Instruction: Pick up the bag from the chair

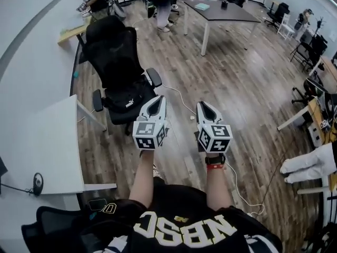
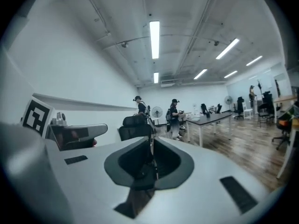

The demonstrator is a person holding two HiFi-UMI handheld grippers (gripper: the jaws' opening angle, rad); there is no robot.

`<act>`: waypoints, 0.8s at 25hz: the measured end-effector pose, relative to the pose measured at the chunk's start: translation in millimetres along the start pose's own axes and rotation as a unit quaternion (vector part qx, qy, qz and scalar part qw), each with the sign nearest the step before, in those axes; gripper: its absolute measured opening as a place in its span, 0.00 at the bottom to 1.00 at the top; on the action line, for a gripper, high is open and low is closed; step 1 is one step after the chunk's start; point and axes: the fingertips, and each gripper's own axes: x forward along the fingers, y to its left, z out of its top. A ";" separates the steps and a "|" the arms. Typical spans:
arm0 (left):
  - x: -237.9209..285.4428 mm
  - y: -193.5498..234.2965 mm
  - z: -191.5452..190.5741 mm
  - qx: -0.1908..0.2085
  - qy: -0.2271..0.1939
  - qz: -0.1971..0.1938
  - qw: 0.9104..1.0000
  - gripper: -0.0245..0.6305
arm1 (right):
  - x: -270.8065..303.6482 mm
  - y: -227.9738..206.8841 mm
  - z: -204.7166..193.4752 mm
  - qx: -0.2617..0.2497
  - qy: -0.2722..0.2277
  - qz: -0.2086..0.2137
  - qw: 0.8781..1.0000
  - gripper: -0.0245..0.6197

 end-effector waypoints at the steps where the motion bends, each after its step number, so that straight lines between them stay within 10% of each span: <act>1: -3.2 23.3 4.6 -0.004 -0.004 0.016 1.000 0.06 | 17.9 19.5 4.3 -0.007 0.002 0.019 1.000 0.09; 20: -94.6 352.1 -67.8 -0.067 0.048 0.185 0.979 0.06 | 272.3 304.5 -83.5 -0.036 0.133 0.212 0.967 0.12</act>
